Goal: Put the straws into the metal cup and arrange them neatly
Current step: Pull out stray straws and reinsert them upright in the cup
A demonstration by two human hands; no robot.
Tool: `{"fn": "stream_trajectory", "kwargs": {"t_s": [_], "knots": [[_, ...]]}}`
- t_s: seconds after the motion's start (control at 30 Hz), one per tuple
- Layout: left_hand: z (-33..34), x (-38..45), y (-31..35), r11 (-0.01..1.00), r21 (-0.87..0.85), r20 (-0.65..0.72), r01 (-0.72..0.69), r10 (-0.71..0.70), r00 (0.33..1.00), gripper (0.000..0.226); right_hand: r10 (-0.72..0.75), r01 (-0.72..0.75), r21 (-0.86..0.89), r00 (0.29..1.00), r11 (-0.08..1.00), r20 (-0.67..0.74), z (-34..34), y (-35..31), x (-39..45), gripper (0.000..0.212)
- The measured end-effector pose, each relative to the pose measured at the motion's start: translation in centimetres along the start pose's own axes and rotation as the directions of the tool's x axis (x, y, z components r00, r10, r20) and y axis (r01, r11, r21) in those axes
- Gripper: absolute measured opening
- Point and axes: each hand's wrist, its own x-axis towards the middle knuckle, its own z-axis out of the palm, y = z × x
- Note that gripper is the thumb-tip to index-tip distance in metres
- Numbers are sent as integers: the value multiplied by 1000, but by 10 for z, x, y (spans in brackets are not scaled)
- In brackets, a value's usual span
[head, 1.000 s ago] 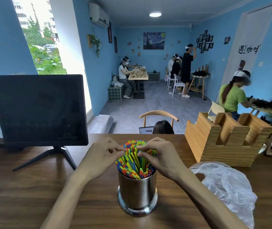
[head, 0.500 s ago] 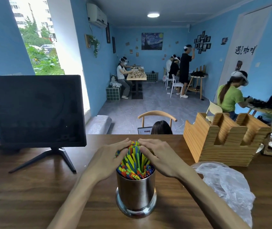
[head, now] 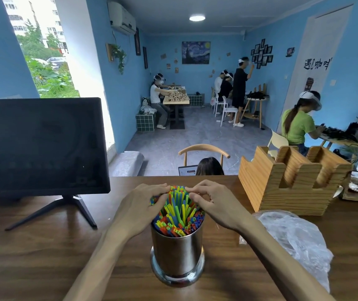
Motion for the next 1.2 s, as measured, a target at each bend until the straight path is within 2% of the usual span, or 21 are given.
{"fn": "stream_trajectory", "kwargs": {"t_s": [0.27, 0.47, 0.57, 0.63, 0.7, 0.77, 0.83, 0.87, 0.93, 1.0, 1.1, 1.2], "knots": [[3, -4, 1, 1000, -16, -15, 18, -18, 1000, 36, -12, 13, 90, 1000, 996, -19, -5, -7, 8, 15], [3, -7, 2, 998, -50, -22, 26, -27, 999, 35, 42, -41, 142, 999, 989, -6, -7, -8, 11, 6], [5, -6, 0, 997, -76, -27, 14, -16, 999, 32, 82, -74, 299, 996, 951, -15, -5, -5, 10, 9], [8, -6, -3, 984, -173, -9, 26, -28, 1000, 30, 117, -92, 448, 993, 889, -28, -1, 0, 7, 12], [12, -6, -4, 919, -384, 44, 93, -83, 996, 25, 154, -85, 586, 986, 806, -70, 5, 3, 3, 13], [16, -8, 0, 800, -579, 87, 158, -132, 987, 23, 238, -72, 750, 964, 657, -116, 12, 3, 0, 16], [24, -10, 3, 686, -709, 54, 166, -181, 982, 22, 351, -48, 879, 926, 474, -139, 21, 1, -1, 28], [27, -11, 6, 641, -752, 29, 154, -200, 979, 28, 394, -34, 901, 906, 431, -154, 25, 0, -1, 37], [35, -13, 12, 575, -808, -13, 129, -237, 971, 41, 412, -19, 906, 895, 423, -173, 35, -5, -3, 52], [40, -15, 20, 528, -844, -66, 90, -269, 961, 43, 380, -27, 895, 911, 446, -162, 45, -13, -5, 60], [47, -15, 28, 498, -866, -134, 32, -294, 946, 47, 371, -11, 899, 913, 437, -170, 58, -25, -6, 62], [48, -16, 32, 471, -882, -147, 16, -307, 940, 49, 420, 17, 934, 890, 357, -177, 63, -29, -6, 61]]}}
